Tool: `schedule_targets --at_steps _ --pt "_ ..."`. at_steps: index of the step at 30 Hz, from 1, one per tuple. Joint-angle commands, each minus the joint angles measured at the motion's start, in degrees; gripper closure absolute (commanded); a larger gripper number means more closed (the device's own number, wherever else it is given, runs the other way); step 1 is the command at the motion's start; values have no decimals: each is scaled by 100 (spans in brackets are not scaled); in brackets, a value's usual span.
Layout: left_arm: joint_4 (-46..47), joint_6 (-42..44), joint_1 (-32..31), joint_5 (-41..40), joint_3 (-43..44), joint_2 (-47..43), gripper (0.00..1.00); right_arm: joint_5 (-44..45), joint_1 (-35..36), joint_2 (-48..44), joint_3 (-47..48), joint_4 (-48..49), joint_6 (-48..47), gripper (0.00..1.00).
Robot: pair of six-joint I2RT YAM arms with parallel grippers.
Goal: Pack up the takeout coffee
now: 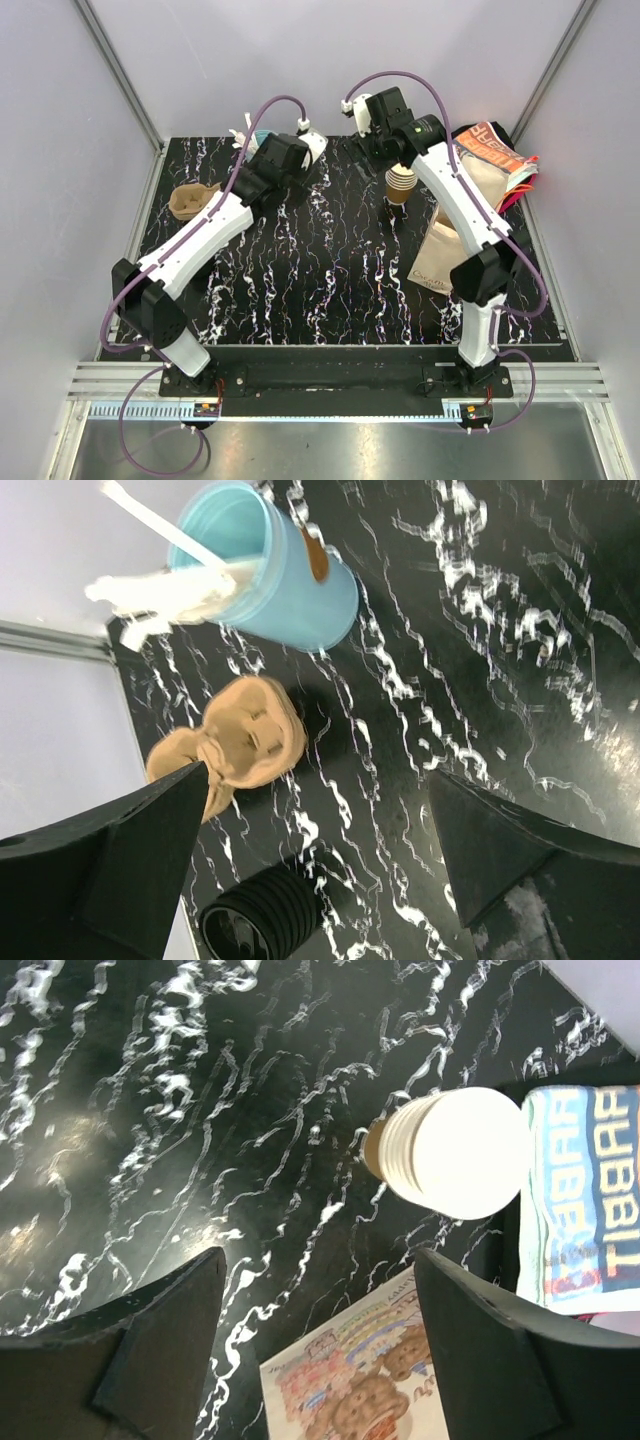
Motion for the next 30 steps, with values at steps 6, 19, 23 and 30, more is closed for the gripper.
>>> schedule_targets --at_steps 6,19,23,30 --pt "980 316 248 955 -1161 -984 1 67 -423 1000 1288 -420 173 22" --pt "1552 483 494 2282 -2437 -1819 1 330 -721 1607 1597 -323 296 44" --pt "1657 518 538 2441 -2727 -2065 1 216 -880 1765 1728 -367 287 50" --pt "1710 518 696 2687 -3105 -2356 1 58 -1012 1994 1791 -385 252 57"
